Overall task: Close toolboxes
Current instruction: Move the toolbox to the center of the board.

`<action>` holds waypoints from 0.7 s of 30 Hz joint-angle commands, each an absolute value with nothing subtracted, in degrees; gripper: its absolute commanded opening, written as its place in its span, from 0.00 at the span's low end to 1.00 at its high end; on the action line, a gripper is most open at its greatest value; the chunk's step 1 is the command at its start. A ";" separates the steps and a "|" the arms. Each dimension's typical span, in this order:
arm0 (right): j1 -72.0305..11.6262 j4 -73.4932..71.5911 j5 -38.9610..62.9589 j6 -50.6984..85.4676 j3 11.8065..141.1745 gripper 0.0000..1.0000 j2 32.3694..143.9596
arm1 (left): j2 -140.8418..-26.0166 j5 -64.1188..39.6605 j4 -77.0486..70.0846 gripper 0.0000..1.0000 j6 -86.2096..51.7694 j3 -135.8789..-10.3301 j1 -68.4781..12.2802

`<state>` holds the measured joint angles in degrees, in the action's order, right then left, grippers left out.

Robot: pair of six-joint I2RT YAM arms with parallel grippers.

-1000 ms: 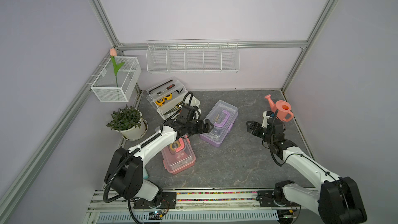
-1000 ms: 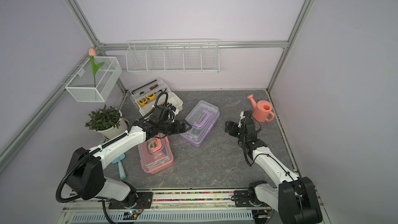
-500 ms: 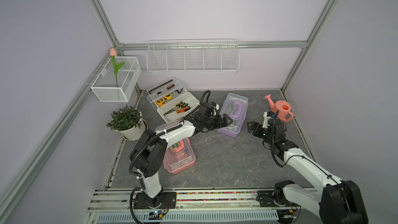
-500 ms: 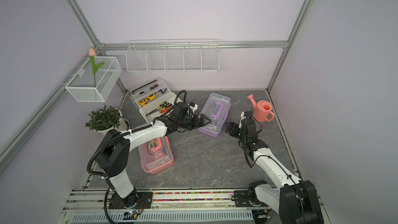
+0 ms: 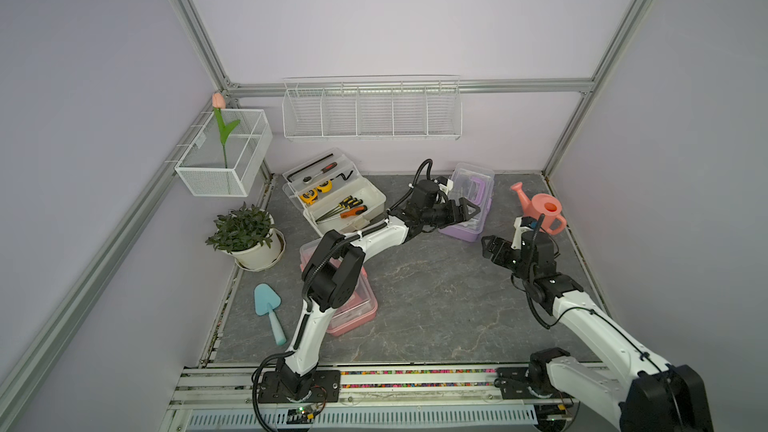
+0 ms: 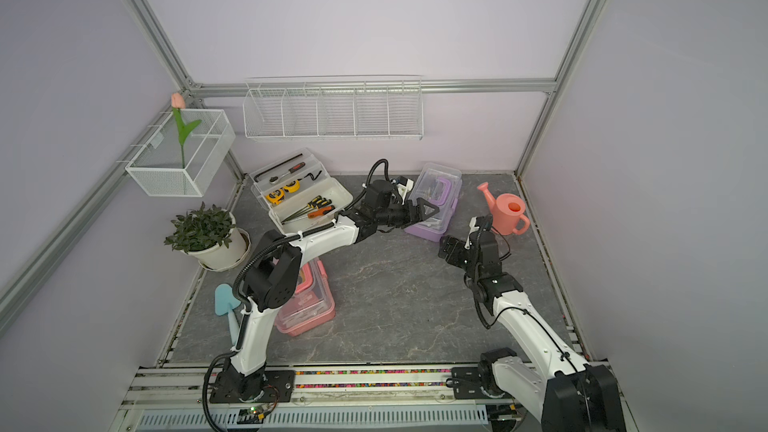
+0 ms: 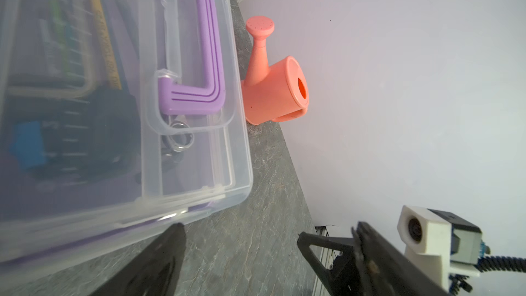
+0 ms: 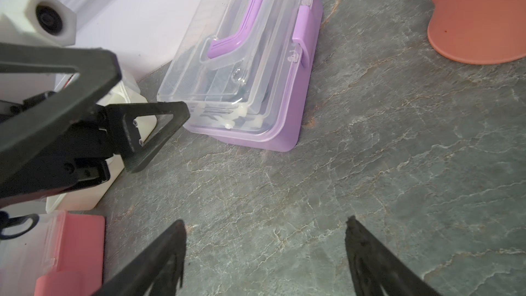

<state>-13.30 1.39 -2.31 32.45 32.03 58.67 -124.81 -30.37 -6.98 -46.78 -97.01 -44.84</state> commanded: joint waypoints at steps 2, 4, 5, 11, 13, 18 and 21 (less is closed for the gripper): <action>-13.01 2.64 -2.73 31.01 31.33 0.88 56.96 | -119.97 -26.14 -1.86 0.94 -39.84 -97.61 -44.35; -12.94 2.35 -2.81 31.07 31.12 0.88 56.78 | -116.85 -23.37 1.28 0.95 -36.18 -96.00 -43.83; -12.94 2.14 -2.67 31.03 31.03 0.88 56.93 | -115.77 -22.01 2.37 0.95 -35.05 -95.29 -43.48; -13.00 0.29 -0.21 31.91 31.31 0.88 58.70 | -116.92 -18.09 4.64 0.98 -32.03 -95.53 -39.64; -12.95 0.03 1.15 31.66 31.51 0.88 58.63 | -120.03 -17.85 6.53 0.98 -30.55 -98.90 -38.70; -12.93 2.20 4.65 30.15 33.33 0.89 58.88 | -127.92 -20.81 10.54 0.98 -29.36 -108.79 -38.60; -12.96 4.29 5.14 29.58 34.44 0.88 58.51 | -131.72 -23.33 10.78 0.97 -30.88 -112.71 -39.30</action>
